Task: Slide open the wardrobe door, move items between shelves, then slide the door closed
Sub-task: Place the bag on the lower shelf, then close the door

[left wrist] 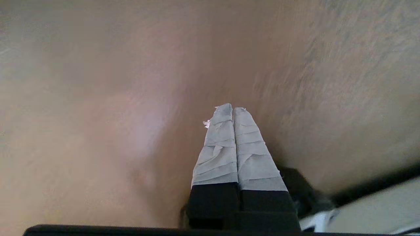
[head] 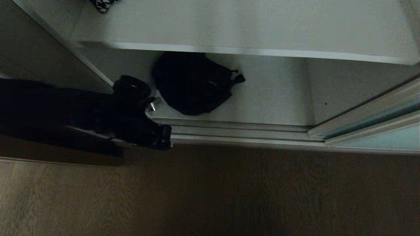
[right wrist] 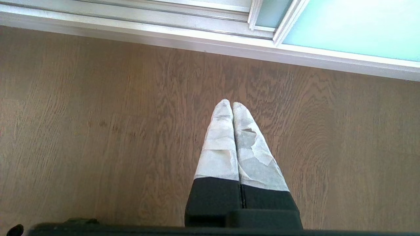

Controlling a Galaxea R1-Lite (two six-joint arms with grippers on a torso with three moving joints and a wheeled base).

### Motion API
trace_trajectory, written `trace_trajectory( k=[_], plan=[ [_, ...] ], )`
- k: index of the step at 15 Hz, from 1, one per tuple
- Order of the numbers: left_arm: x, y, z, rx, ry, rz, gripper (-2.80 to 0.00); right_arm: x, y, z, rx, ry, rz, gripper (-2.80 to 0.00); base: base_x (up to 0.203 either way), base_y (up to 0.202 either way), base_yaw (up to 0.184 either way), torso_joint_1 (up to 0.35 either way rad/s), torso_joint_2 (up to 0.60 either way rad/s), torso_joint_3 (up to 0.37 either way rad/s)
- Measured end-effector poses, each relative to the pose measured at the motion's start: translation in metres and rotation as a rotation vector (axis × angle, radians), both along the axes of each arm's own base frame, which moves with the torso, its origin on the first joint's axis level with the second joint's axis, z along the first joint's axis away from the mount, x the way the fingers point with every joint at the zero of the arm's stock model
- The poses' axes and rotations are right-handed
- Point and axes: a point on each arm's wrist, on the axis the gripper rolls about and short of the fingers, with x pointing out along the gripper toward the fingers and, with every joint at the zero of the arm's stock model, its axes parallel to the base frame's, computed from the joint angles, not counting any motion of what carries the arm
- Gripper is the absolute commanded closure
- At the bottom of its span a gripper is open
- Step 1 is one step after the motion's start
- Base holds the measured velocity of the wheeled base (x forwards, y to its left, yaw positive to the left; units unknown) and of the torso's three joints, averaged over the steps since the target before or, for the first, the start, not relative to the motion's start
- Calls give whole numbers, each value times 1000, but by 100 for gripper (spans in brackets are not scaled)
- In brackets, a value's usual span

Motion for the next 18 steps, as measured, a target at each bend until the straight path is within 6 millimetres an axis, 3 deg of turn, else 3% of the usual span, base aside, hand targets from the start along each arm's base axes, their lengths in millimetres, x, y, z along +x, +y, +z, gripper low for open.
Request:
trace_trajectory(
  k=[5, 9, 12, 14, 18],
  plan=[
    [-117, 46, 47, 74, -182, 162, 0, 0, 0, 0, -1, 0, 1, 0, 0, 0, 0, 0, 0, 0],
    [-212, 89, 48, 117, -371, 341, 0, 0, 0, 0, 0, 0, 0, 0, 0, 0, 0, 0, 0, 0],
    [-281, 103, 28, 114, -564, 424, 0, 0, 0, 0, 0, 0, 1, 0, 0, 0, 0, 0, 0, 0],
    [-316, 105, 3, 125, -658, 444, 0, 0, 0, 0, 0, 0, 1, 0, 0, 0, 0, 0, 0, 0],
    [-351, 106, -66, 183, -736, 431, 0, 0, 0, 0, 0, 0, 1, 0, 0, 0, 0, 0, 0, 0]
  ],
)
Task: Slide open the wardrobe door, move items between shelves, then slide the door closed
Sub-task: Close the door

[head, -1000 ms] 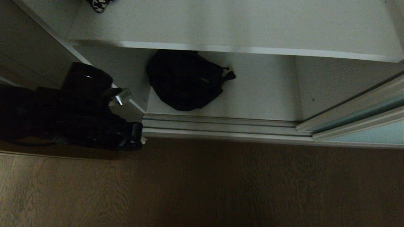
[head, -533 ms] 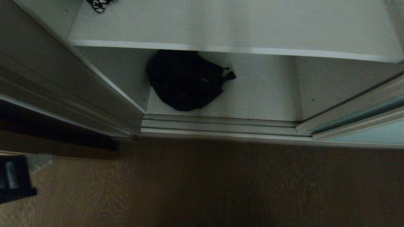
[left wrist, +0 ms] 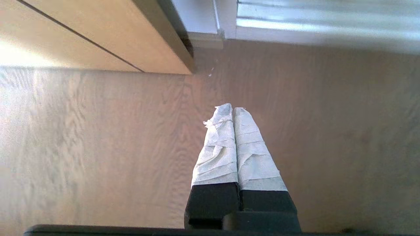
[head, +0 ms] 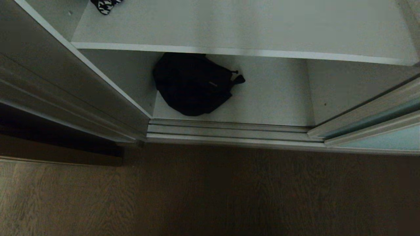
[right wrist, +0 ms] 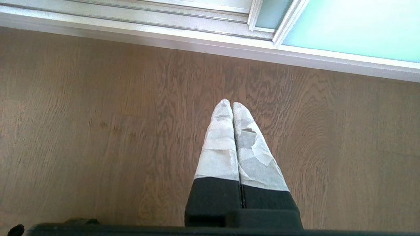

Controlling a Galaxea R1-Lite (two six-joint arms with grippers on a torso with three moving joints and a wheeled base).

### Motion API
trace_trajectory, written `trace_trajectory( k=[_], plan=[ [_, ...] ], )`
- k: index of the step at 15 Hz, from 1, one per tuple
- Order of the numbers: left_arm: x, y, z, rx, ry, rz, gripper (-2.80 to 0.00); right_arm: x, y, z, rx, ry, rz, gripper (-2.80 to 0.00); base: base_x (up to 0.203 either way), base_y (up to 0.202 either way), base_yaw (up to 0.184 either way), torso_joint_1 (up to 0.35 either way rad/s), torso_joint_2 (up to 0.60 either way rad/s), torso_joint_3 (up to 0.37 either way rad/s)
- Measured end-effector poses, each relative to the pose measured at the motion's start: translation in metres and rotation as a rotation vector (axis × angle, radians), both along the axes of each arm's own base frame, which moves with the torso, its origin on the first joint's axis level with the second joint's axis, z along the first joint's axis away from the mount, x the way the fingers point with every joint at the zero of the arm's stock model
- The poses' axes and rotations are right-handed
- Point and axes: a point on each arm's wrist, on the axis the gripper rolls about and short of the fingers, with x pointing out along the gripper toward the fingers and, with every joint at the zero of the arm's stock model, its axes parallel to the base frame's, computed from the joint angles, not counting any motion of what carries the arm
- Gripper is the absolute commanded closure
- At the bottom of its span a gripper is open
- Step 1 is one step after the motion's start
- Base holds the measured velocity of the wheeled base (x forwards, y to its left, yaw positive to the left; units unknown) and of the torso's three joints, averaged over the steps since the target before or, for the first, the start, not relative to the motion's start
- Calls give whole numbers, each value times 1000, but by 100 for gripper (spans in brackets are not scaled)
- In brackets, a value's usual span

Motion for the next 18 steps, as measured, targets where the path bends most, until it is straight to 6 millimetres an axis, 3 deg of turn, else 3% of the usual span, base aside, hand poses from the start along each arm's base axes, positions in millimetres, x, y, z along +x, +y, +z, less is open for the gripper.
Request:
trace_trajectory(
  k=[2, 6, 18],
  plan=[
    [-3, -1, -37, 80, -7, -21, 0, 0, 0, 0, 0, 0, -1, 0, 0, 0, 0, 0, 0, 0],
    [-1, -4, -64, 118, -63, -126, 0, 0, 0, 0, 0, 0, -1, 0, 0, 0, 0, 0, 0, 0],
    [-1, -3, -69, 29, -63, -80, 0, 0, 0, 0, 0, 0, 0, 0, 0, 0, 0, 1, 1, 29]
  ],
)
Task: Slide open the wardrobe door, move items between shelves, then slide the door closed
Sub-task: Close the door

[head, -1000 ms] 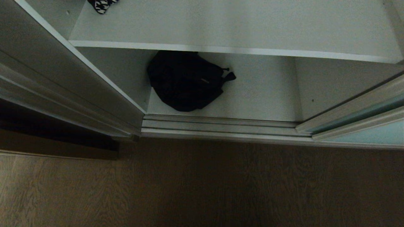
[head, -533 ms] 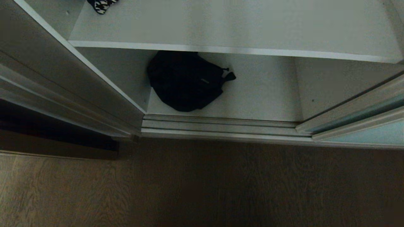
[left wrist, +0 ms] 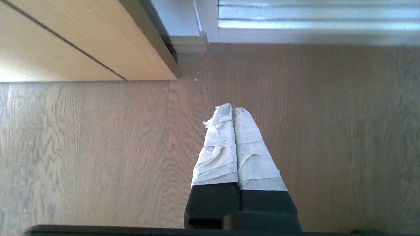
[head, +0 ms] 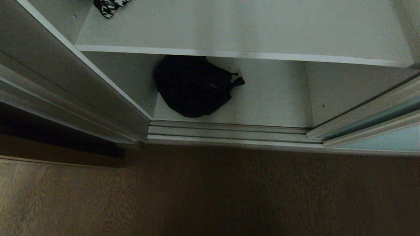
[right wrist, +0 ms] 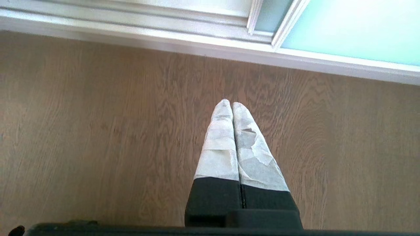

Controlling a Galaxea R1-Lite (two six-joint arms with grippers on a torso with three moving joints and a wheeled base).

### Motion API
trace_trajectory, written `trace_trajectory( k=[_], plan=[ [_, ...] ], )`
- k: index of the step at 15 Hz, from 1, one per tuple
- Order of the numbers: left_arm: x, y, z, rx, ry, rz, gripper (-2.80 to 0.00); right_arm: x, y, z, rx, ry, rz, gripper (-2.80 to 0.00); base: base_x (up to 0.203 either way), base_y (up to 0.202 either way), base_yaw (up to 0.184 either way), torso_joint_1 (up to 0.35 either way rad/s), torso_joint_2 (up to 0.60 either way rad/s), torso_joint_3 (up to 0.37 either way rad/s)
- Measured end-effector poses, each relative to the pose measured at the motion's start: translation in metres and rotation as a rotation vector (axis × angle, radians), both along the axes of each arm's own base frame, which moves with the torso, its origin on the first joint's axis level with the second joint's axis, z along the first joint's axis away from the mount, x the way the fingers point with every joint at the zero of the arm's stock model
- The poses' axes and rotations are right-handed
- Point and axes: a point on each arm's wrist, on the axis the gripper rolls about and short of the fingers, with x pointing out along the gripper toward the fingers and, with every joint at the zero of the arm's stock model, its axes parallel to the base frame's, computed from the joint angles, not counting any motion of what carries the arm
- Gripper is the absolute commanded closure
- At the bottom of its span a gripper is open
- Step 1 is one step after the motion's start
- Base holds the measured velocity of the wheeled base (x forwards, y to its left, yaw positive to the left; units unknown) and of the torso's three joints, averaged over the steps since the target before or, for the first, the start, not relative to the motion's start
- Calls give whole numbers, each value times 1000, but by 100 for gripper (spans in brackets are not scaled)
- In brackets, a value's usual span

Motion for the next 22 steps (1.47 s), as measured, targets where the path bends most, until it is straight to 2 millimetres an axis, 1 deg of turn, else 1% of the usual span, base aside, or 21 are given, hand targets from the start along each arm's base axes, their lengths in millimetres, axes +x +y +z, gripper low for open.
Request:
trace_trajectory(
  k=[4, 22],
  plan=[
    [0, 0, 0, -55, -2, 14, 0, 0, 0, 0, -1, 0, 0, 0, 0, 0, 0, 3, 3, 196],
    [0, 0, 0, -40, -1, 9, 0, 0, 0, 0, 0, -1, 0, 0, 0, 0, 0, 2, 3, 201]
  ],
)
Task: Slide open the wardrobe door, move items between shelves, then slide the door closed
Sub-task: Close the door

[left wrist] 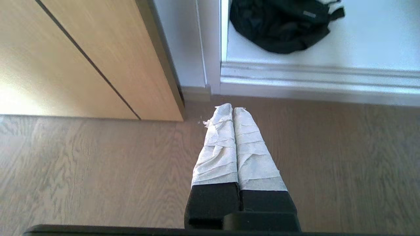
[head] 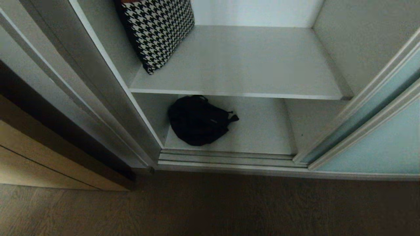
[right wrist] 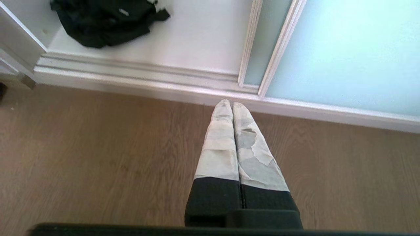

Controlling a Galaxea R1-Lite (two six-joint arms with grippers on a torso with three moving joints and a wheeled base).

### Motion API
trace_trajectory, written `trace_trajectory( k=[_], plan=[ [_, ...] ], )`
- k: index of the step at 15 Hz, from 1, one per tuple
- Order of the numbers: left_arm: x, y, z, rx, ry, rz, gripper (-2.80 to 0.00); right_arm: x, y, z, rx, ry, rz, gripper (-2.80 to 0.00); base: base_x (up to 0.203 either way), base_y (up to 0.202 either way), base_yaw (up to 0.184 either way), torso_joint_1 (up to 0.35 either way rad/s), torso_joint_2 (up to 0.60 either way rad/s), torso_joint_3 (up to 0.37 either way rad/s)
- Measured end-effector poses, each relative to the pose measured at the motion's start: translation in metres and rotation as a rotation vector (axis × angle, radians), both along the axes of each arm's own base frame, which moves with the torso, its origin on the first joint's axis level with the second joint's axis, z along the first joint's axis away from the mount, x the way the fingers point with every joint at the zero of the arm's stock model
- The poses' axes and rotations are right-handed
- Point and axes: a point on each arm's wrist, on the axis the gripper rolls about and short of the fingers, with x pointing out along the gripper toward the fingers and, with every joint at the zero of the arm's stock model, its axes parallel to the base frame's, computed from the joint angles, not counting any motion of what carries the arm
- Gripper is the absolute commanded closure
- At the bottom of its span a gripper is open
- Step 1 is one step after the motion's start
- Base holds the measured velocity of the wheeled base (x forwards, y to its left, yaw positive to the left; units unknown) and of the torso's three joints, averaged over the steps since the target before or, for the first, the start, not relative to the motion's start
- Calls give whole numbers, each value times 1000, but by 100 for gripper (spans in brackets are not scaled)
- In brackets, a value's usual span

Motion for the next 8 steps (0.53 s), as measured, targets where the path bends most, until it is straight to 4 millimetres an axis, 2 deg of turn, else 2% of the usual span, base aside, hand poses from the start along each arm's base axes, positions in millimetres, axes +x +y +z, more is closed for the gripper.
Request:
trace_trajectory(
  k=[1, 8],
  plan=[
    [0, 0, 0, 0, 0, 0, 0, 0, 0, 0, 0, 0, 0, 0, 0, 0, 0, 3, -2, 153],
    [0, 0, 0, 0, 0, 0, 0, 0, 0, 0, 0, 0, 0, 0, 0, 0, 0, 0, 0, 0]
  ],
)
